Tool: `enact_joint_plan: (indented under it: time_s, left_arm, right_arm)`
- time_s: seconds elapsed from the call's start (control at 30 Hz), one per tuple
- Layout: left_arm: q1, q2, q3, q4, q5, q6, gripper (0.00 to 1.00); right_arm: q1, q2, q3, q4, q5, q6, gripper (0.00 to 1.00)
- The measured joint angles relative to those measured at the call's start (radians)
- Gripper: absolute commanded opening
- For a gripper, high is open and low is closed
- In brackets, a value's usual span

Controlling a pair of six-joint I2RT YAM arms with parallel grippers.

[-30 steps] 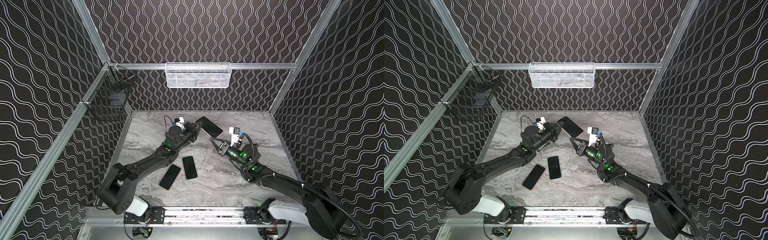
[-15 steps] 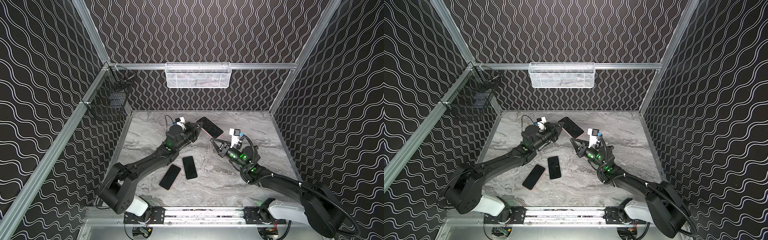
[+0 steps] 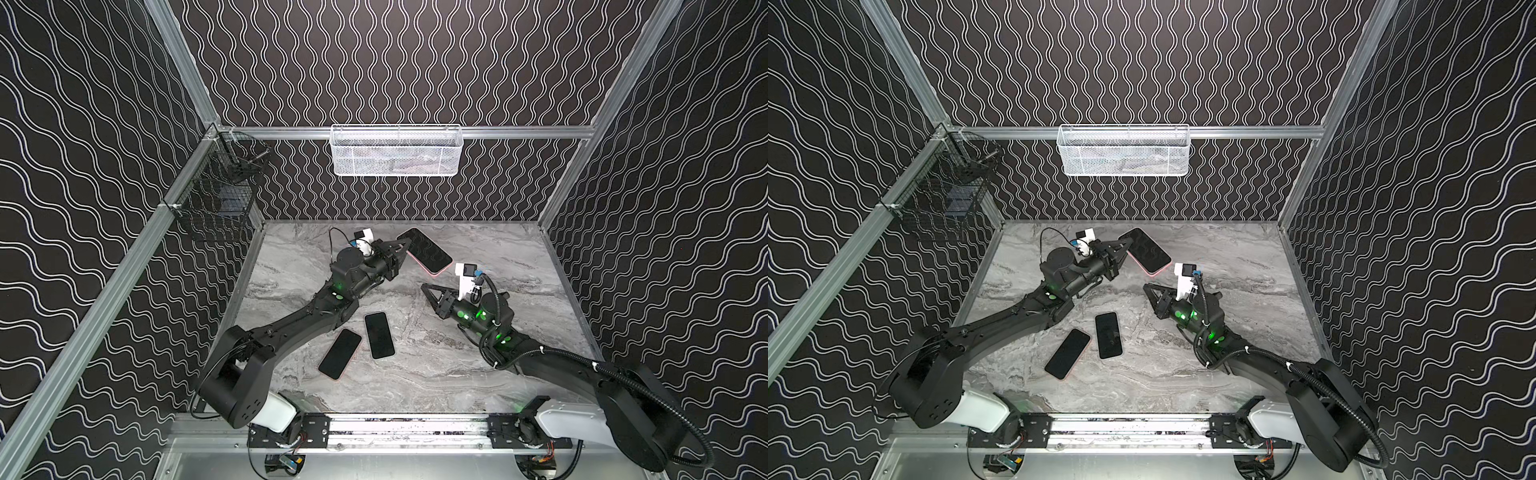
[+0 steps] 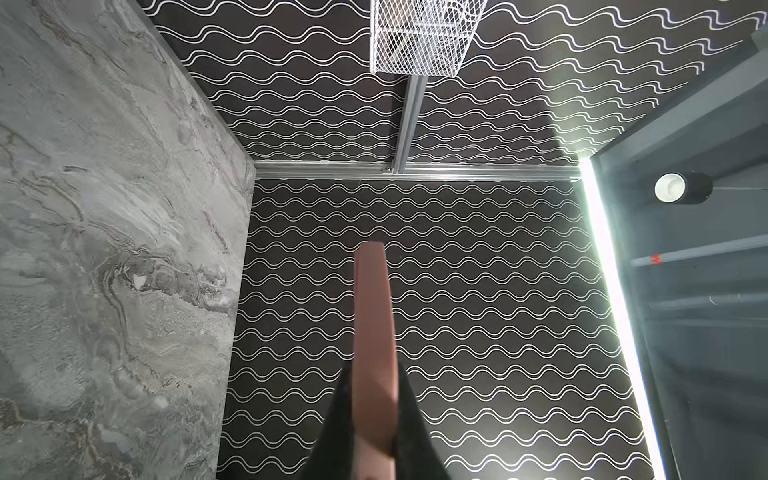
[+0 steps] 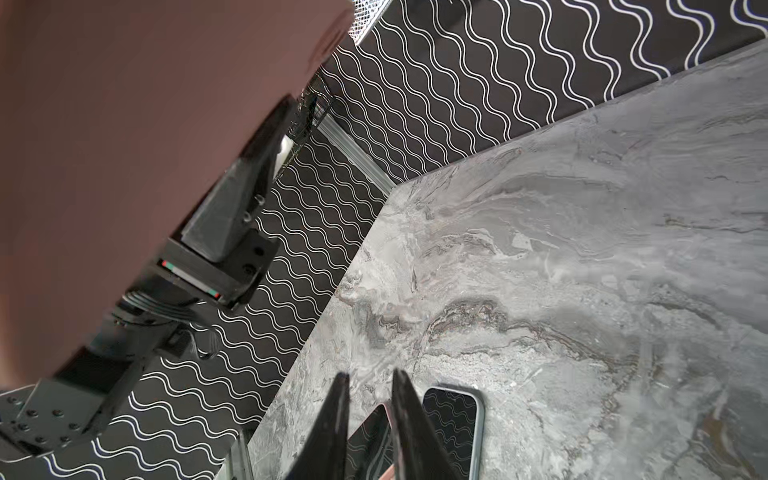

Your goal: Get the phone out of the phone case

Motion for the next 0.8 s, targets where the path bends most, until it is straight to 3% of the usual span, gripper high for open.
enact_joint_plan:
  time_s: [0.2,0.43,0.8]
  left_arm:
    - [0.014,-0.029,0.031,-0.085,0.020,0.095,0.00]
    - [0.064,-0.074,0.084,-0.267,0.050,0.297,0.00]
    - [0.206,-0.087,0.142,-0.494,0.202,0.607,0.00]
  right_arm:
    - [-0.006,-0.032,-0.002,-0.021,-0.015,-0.008,0.27]
    - [-0.080,-0.058,0.021,-0.105,-0.126,-0.037,0.30]
    - [-0.205,-0.015,0.177,-0.307,-0.406,-0.161,0.40]
